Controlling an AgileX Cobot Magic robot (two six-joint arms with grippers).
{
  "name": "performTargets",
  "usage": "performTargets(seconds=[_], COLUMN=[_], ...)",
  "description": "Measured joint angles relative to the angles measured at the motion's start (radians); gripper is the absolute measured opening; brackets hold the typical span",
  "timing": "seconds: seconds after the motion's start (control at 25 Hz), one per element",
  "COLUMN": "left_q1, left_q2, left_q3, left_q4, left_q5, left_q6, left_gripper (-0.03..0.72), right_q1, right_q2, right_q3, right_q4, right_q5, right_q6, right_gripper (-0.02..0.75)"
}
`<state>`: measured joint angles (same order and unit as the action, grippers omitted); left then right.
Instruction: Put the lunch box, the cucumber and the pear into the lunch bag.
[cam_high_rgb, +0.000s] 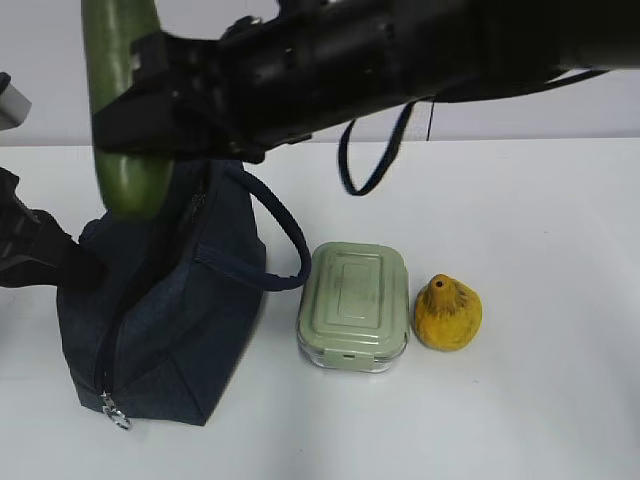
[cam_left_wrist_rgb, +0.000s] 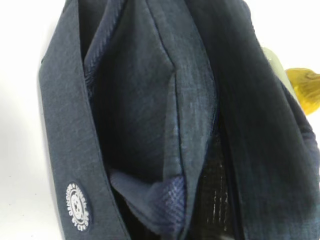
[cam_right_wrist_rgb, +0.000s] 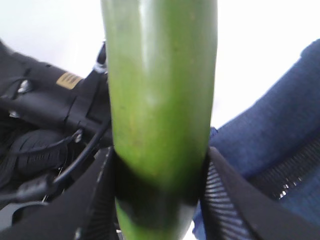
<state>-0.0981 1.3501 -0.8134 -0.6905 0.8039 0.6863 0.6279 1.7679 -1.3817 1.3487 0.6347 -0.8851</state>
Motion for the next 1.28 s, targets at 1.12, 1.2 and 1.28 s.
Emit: performTargets(seconds=[1.12,1.2,1.28], left_q1=[0.0,0.0,0.0], left_q2=[-0.002,-0.002,-0.003], left_q3=[0.0,0.0,0.0], left_q4=[-0.006,-0.006,-0.006], left_q5=[-0.005,-0.005,-0.005], left_q6=[0.0,0.0,0.0], left_gripper=[0.002,0.002,0.002], right_q1=[0.012,0.012,0.012], right_q2=[0.164,0.164,0.164], right_q3=[-0.032,-0.042,-0.074], right_q4=[-0.891,-0.878,-0.865], right_q5=[0.049,0.068,0.101], right_q6=[0.722,0.689,0.646], right_gripper=[0.473,0.529,0.567])
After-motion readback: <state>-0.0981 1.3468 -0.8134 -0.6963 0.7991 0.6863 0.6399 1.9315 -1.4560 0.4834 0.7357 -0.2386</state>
